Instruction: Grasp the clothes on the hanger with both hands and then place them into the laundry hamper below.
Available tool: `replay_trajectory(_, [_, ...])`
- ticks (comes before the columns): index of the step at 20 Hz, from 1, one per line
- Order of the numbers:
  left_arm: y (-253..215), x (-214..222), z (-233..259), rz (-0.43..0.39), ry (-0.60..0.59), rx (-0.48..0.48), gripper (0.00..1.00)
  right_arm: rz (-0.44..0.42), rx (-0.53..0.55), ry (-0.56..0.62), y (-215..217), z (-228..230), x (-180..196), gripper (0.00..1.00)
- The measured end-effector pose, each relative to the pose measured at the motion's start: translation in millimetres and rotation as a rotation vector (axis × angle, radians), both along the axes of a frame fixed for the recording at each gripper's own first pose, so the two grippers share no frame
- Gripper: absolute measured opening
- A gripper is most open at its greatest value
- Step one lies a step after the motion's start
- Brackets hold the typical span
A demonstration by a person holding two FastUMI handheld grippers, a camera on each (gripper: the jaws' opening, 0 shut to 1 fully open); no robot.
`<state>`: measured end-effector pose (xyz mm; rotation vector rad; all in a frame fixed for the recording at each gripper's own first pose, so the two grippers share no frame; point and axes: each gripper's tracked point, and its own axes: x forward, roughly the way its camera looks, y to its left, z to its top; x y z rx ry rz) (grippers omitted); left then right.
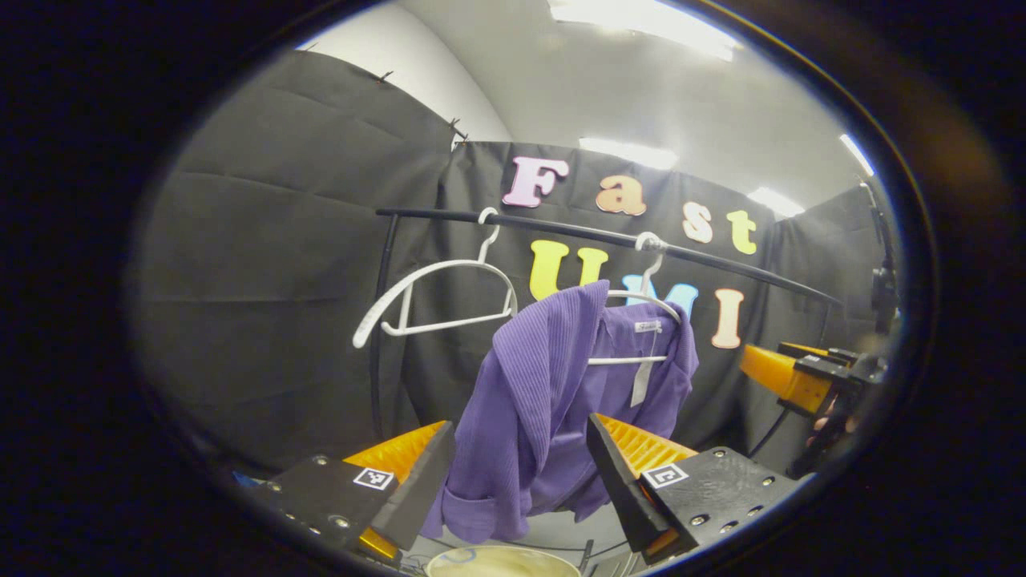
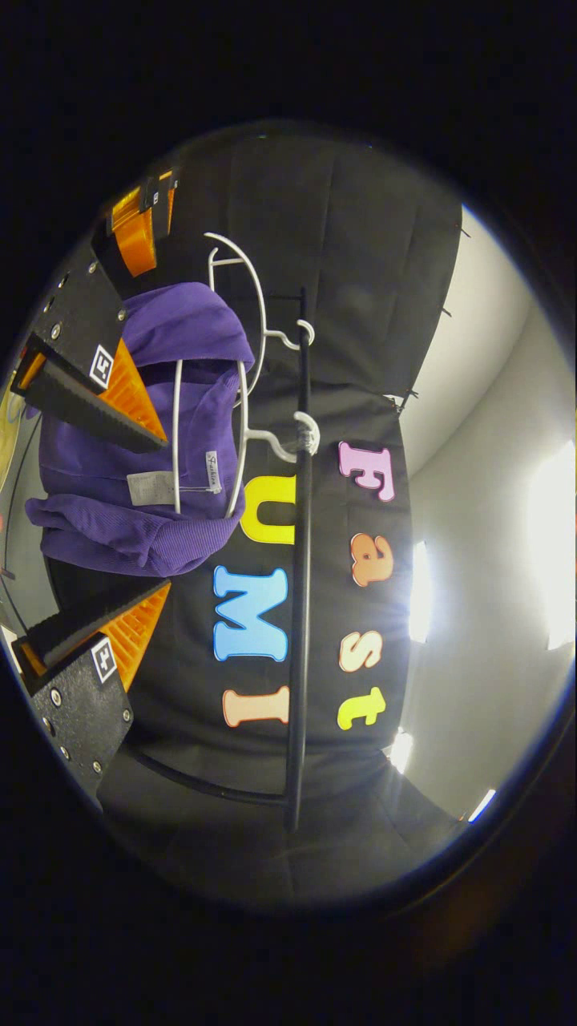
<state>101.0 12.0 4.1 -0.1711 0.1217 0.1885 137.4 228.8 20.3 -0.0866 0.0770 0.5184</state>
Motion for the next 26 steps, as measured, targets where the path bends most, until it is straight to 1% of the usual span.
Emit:
replay_trajectory(2, [-12, 22, 1, 0.026, -0.004, 0.005, 0.95, 0.012, 0.018, 0.028, 3, -12, 24, 0.96])
replay_trajectory(3, [-15, 32, -1, 0.042, 0.0, 0.008, 1.0, 0.023, 0.026, 0.045, 6, -19, 36, 0.96])
replay_trajectory(5, [-21, 51, -10, 0.085, 0.021, 0.016, 1.0, 0.069, 0.033, 0.092, 17, -40, 57, 0.96])
replay_trajectory(7, [-22, 68, -22, 0.146, 0.044, 0.028, 1.0, 0.102, 0.026, 0.136, 26, -62, 77, 0.96])
replay_trajectory(10, [-17, 90, -33, 0.237, 0.053, 0.023, 1.0, 0.113, 0.034, 0.163, 34, -85, 97, 0.96])
replay_trajectory(11, [-16, 96, -37, 0.258, 0.056, 0.024, 0.95, 0.117, 0.039, 0.17, 36, -91, 102, 0.96])
replay_trajectory(12, [-13, 104, -39, 0.28, 0.063, 0.035, 1.0, 0.115, 0.041, 0.178, 35, -96, 107, 0.96])
replay_trajectory(13, [-11, 108, -41, 0.293, 0.07, 0.047, 0.95, 0.111, 0.043, 0.186, 35, -102, 112, 0.96])
replay_trajectory(14, [-11, 112, -42, 0.302, 0.073, 0.061, 0.95, 0.11, 0.049, 0.195, 35, -106, 116, 0.96])
replay_trajectory(15, [-11, 117, -42, 0.309, 0.073, 0.073, 1.0, 0.108, 0.053, 0.202, 37, -109, 122, 0.96])
replay_trajectory(16, [-11, 121, -43, 0.317, 0.076, 0.082, 1.0, 0.107, 0.057, 0.2, 38, -110, 128, 0.96])
replay_trajectory(17, [-8, 123, -45, 0.324, 0.084, 0.093, 0.95, 0.102, 0.057, 0.197, 39, -112, 132, 0.95])
replay_trajectory(18, [-6, 125, -46, 0.336, 0.09, 0.105, 0.95, 0.101, 0.061, 0.199, 41, -114, 136, 0.95])
replay_trajectory(19, [-4, 126, -45, 0.342, 0.087, 0.111, 1.0, 0.097, 0.065, 0.204, 43, -115, 138, 0.95])
replay_trajectory(20, [-3, 125, -44, 0.348, 0.08, 0.11, 0.95, 0.095, 0.066, 0.211, 45, -117, 140, 0.92])
replay_trajectory(21, [-2, 124, -42, 0.349, 0.073, 0.107, 0.95, 0.092, 0.062, 0.214, 48, -118, 141, 0.94])
replay_trajectory(22, [1, 123, -41, 0.356, 0.069, 0.11, 1.0, 0.087, 0.056, 0.212, 48, -119, 144, 0.92])
replay_trajectory(23, [6, 122, -42, 0.361, 0.071, 0.116, 0.89, 0.081, 0.055, 0.207, 47, -118, 147, 0.94])
replay_trajectory(24, [9, 121, -44, 0.35, 0.077, 0.114, 0.78, 0.079, 0.065, 0.201, 46, -114, 148, 0.93])
replay_trajectory(25, [10, 123, -46, 0.33, 0.072, 0.104, 0.61, 0.08, 0.08, 0.193, 48, -111, 150, 0.86])
replay_trajectory(26, [13, 124, -46, 0.319, 0.059, 0.085, 0.53, 0.073, 0.091, 0.186, 46, -109, 151, 0.81])
